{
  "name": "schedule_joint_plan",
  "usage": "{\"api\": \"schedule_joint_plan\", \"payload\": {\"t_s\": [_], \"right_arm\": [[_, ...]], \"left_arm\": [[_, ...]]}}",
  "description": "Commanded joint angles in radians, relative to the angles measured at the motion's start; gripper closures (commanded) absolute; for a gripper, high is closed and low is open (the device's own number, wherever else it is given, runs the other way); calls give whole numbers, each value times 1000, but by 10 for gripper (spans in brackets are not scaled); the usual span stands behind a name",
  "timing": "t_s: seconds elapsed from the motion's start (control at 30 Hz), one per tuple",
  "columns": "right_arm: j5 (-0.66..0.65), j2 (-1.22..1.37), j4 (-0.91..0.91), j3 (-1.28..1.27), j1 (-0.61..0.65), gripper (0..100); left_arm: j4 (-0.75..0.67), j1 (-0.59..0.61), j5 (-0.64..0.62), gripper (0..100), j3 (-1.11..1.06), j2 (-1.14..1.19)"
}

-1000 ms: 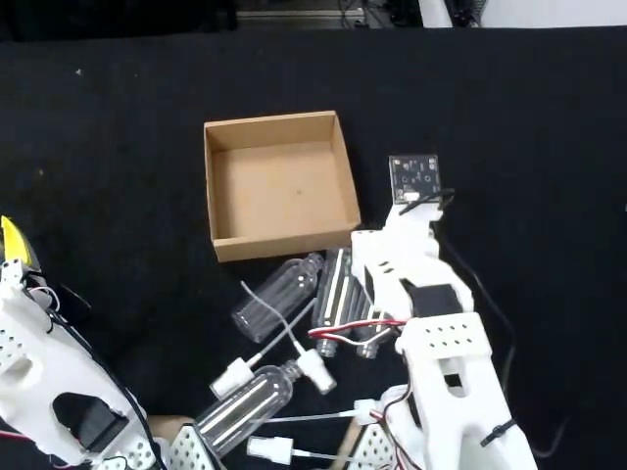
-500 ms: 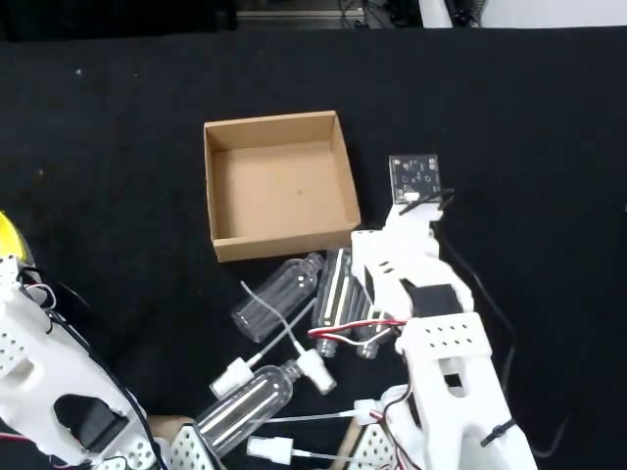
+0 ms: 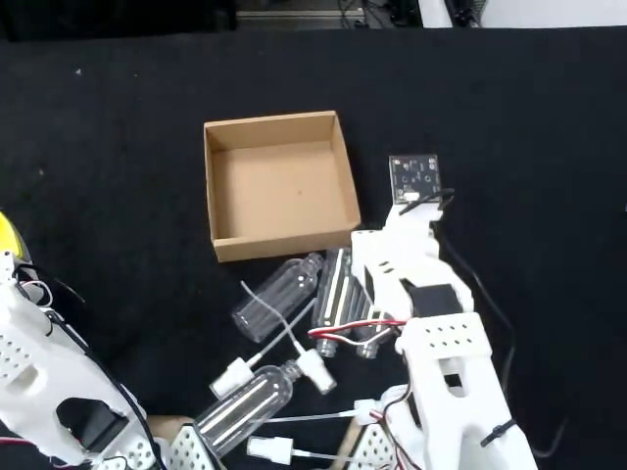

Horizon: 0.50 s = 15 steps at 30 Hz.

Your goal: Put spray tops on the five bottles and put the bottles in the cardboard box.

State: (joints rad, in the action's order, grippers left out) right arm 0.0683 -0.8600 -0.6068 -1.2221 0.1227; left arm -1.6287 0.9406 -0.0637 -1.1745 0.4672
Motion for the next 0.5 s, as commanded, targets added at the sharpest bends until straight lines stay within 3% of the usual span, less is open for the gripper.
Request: {"api": "schedule_joint_plan", "payload": {"t_s": [0.0,0.17,0.37,0.47], "right_arm": [[3,-24,32,8,11,976],[3,-24,32,8,11,976],[3,-24,32,8,11,976],[3,-24,32,8,11,976]], "left_arm": [[3,-10,8,686,10,-55],[6,-12,8,719,10,-55],[0,-12,8,966,12,-55],[0,-12,6,950,7,-55]]}}
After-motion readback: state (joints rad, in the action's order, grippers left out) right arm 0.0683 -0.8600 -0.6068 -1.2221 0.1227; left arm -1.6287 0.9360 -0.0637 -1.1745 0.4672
